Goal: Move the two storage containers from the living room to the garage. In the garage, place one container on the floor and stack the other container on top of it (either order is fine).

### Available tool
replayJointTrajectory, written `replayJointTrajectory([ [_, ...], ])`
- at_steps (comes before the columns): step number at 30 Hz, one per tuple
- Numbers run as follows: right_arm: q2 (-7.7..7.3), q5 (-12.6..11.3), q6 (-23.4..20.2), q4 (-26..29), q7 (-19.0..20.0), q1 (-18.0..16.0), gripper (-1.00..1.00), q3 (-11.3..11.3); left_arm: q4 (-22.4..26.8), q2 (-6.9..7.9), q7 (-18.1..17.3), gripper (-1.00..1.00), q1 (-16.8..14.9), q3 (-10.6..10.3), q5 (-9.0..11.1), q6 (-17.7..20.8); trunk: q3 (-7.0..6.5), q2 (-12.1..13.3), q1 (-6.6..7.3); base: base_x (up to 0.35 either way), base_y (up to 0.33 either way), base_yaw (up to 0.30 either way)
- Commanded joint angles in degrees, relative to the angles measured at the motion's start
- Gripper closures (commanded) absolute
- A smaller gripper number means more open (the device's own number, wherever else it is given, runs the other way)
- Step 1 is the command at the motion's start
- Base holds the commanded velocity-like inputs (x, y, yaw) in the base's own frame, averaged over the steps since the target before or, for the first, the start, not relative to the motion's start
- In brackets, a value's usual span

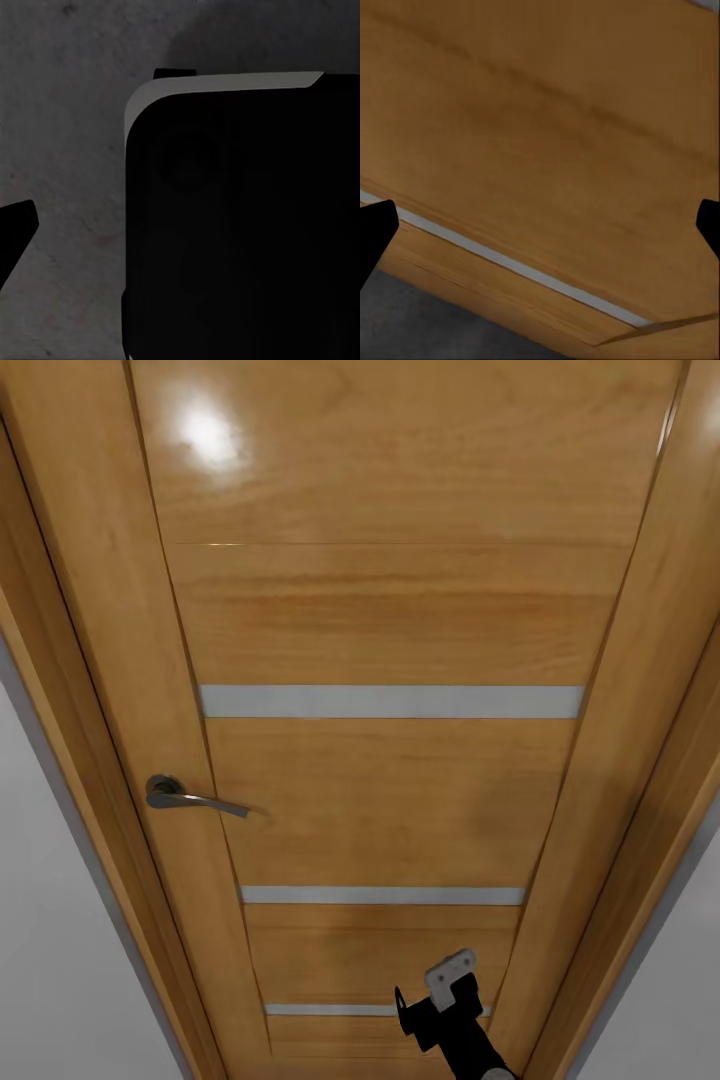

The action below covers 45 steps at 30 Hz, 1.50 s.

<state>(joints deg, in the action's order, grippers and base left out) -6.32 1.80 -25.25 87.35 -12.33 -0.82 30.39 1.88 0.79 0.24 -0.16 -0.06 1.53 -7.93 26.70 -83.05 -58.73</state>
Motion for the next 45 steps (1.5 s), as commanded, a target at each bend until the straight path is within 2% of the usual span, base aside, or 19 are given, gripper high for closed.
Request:
replayJointTrajectory([
  [1,0.20,1.5,-0.4,0.1,-0.7,-0.1,-1.00,0.2,0.0,0.00,0.0,-1.00,0.0,0.0,0.1,-0.2,0.06,0.0,0.00,0.000,0.000,0.000],
  [5,0.35,3.3,-0.4,0.1,-1.0,-0.7,-1.00,0.2,0.0,0.00,0.0,-1.00,0.0,0.0,0.2,-0.2,0.06,0.0,0.00,0.000,0.000,0.000],
  [6,2.25,3.7,-0.5,-0.8,-1.0,-4.6,-1.00,0.1,0.0,0.00,0.0,-1.00,0.0,0.0,0.2,-0.2,0.06,0.0,0.00,0.000,0.000,0.000],
  [9,4.77,3.7,-0.4,-2.7,-1.1,-6.8,-1.00,0.1,0.0,0.00,0.0,-1.00,0.0,0.0,0.1,-0.2,0.06,0.0,0.00,0.000,0.000,0.000],
  [15,7.08,3.7,0.1,-10.8,-1.0,-13.1,-1.00,0.1,0.0,0.00,0.0,-1.00,0.0,0.0,0.2,-0.2,0.06,0.0,0.00,0.000,0.000,0.000],
  [20,9.33,3.7,0.3,-15.5,-1.0,-16.3,-1.00,0.1,0.0,0.00,0.0,-1.00,0.0,0.0,0.2,-0.2,0.06,0.0,0.00,0.000,0.000,0.000],
  [30,10.76,3.7,0.3,-17.8,-0.9,-18.6,-1.00,0.1,0.0,0.00,0.0,-1.00,0.0,0.0,0.2,-0.2,0.06,0.0,0.00,0.000,0.000,0.000],
  [32,11.58,3.7,0.3,-19.4,-1.2,-19.9,-1.00,0.1,0.0,0.00,0.0,-1.00,0.0,0.0,0.1,-0.2,0.06,0.0,0.00,0.000,0.000,0.000],
  [33,12.40,3.7,0.3,-21.3,-1.4,-21.0,-1.00,0.1,0.0,0.00,0.0,-1.00,0.0,0.0,0.2,-0.2,0.06,0.0,0.00,0.000,0.000,0.000],
  [34,14.69,3.8,0.4,-28.3,-1.7,-25.6,-1.00,0.1,0.0,0.00,0.0,-1.00,0.0,0.0,0.2,-0.2,0.06,0.0,0.00,0.000,0.000,0.000],
  [38,16.31,3.8,0.2,-30.4,-3.7,-27.4,-1.00,0.1,0.0,0.00,0.0,-1.00,0.0,0.0,0.2,-0.2,0.06,0.0,0.00,0.000,0.000,0.000],
  [39,16.31,3.8,0.1,-30.6,-4.4,-27.7,-1.00,0.1,0.0,0.00,0.0,-1.00,0.0,0.0,0.2,-0.2,0.06,0.0,0.00,0.000,0.000,0.000],
  [40,16.31,3.8,0.1,-32.2,-5.6,-29.4,-1.00,0.1,0.0,0.00,0.0,-1.00,0.0,0.0,0.2,-0.2,0.06,0.0,0.00,0.000,0.000,0.000],
  [45,16.31,3.7,0.1,-37.4,-6.2,-33.8,-1.00,0.0,0.0,0.00,0.0,-1.00,0.0,0.0,0.1,-0.2,0.06,0.0,0.00,0.000,0.000,0.000],
])
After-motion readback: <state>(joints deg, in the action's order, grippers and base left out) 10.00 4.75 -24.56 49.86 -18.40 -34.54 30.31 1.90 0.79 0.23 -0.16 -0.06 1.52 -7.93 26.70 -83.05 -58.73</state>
